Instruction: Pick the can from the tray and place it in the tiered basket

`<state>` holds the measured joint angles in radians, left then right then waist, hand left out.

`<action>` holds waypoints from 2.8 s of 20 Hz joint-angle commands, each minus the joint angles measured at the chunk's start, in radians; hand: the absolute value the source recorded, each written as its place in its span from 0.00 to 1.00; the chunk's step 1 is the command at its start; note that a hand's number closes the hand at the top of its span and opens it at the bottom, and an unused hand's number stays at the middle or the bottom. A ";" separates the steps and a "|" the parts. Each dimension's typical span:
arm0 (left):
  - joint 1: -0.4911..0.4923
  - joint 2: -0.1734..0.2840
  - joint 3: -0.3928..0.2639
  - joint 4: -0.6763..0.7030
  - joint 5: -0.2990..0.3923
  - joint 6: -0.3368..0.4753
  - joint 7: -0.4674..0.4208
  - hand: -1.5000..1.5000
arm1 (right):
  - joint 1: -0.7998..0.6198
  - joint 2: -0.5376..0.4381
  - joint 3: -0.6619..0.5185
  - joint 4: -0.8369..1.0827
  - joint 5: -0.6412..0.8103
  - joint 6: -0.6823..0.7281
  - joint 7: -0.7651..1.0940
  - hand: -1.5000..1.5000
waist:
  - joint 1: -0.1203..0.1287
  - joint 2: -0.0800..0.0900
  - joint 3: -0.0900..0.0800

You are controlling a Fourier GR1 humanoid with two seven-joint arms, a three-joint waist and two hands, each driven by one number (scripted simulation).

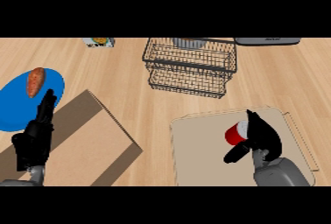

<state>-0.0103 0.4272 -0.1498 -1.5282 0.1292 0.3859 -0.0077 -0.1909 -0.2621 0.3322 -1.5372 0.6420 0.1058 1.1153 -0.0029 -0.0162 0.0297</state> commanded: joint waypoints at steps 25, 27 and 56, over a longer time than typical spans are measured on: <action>0.061 -0.098 -0.105 0.075 0.050 -0.028 0.044 0.50 | -0.099 -0.161 0.071 0.052 0.066 0.058 -0.559 1.00 | -0.005 0.022 -0.029; 0.089 -0.109 -0.108 0.079 0.045 -0.017 0.020 0.50 | -0.096 -0.188 0.032 0.026 0.041 0.040 -0.606 1.00 | -0.011 0.021 -0.030; 0.040 -0.098 -0.124 0.069 0.043 -0.016 0.065 0.50 | -0.524 -0.262 -0.322 -0.283 -0.197 0.122 -0.323 1.00 | 0.020 0.030 -0.033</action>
<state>-0.0120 0.4290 -0.1814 -1.5487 0.1313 0.4125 -0.0022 -0.6401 -0.5368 -0.0005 -1.8864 0.4228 0.2341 0.7626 0.0065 -0.0102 0.0294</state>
